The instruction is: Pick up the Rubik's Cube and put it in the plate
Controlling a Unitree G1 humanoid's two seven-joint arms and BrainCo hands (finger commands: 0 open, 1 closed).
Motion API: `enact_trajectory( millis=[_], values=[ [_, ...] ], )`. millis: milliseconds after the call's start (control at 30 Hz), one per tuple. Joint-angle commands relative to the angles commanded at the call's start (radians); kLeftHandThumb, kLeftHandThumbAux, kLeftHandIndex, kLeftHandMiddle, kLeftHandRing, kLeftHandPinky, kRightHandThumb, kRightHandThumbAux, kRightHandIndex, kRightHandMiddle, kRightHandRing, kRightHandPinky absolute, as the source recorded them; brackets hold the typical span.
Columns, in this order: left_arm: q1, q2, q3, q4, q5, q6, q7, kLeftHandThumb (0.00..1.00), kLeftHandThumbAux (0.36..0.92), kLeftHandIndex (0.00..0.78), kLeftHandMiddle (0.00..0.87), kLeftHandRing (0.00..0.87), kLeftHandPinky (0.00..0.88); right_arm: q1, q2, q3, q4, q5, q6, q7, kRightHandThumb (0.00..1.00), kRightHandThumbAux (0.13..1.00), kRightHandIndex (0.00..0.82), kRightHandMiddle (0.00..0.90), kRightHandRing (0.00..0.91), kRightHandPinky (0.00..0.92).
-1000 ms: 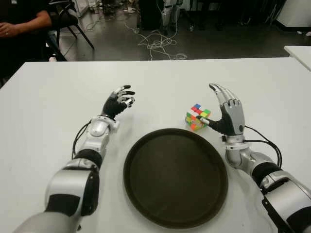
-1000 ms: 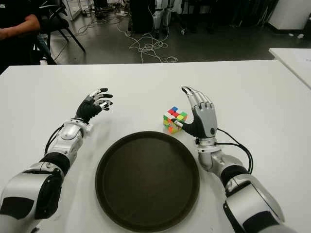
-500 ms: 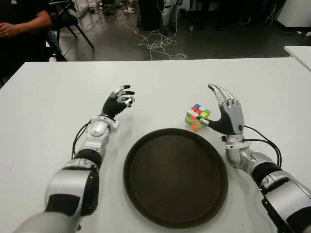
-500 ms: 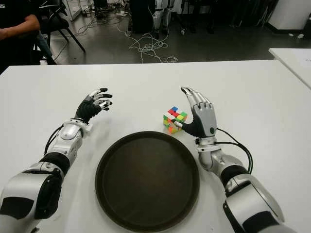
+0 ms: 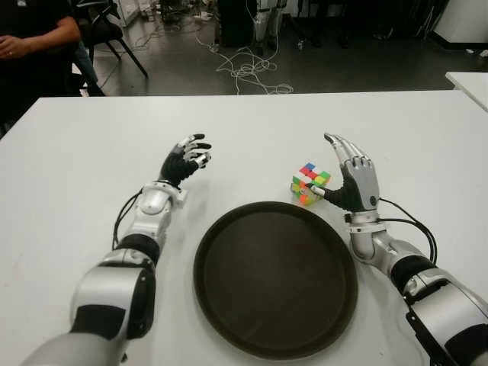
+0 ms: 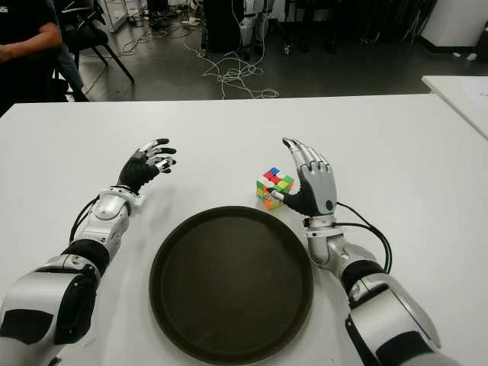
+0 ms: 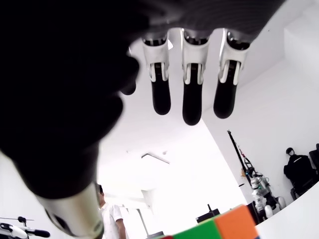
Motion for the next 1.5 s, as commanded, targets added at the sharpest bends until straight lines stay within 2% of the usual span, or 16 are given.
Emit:
enact_trajectory(
  millis=[200, 667, 1500],
  values=[
    [-0.001, -0.001, -0.002, 0.000, 0.001, 0.002, 0.003, 0.298, 0.743, 0.188, 0.279, 0.306, 0.339, -0.003, 0.002, 0.009, 0.002, -0.007, 0.009, -0.001, 0.029, 0.835, 0.140, 0.220, 0.236, 0.273],
    [0.000, -0.006, -0.002, 0.000, 0.000, -0.008, 0.000, 0.325, 0.754, 0.186, 0.288, 0.315, 0.345, -0.019, 0.008, 0.051, 0.011, -0.020, 0.009, -0.002, 0.026, 0.835, 0.151, 0.226, 0.224, 0.264],
    [-0.003, -0.004, -0.002, 0.002, 0.000, 0.006, 0.008, 0.320, 0.747, 0.188, 0.282, 0.317, 0.352, -0.050, 0.020, 0.082, 0.018, -0.022, 0.037, -0.022, 0.010, 0.829, 0.164, 0.228, 0.234, 0.256]
  ],
)
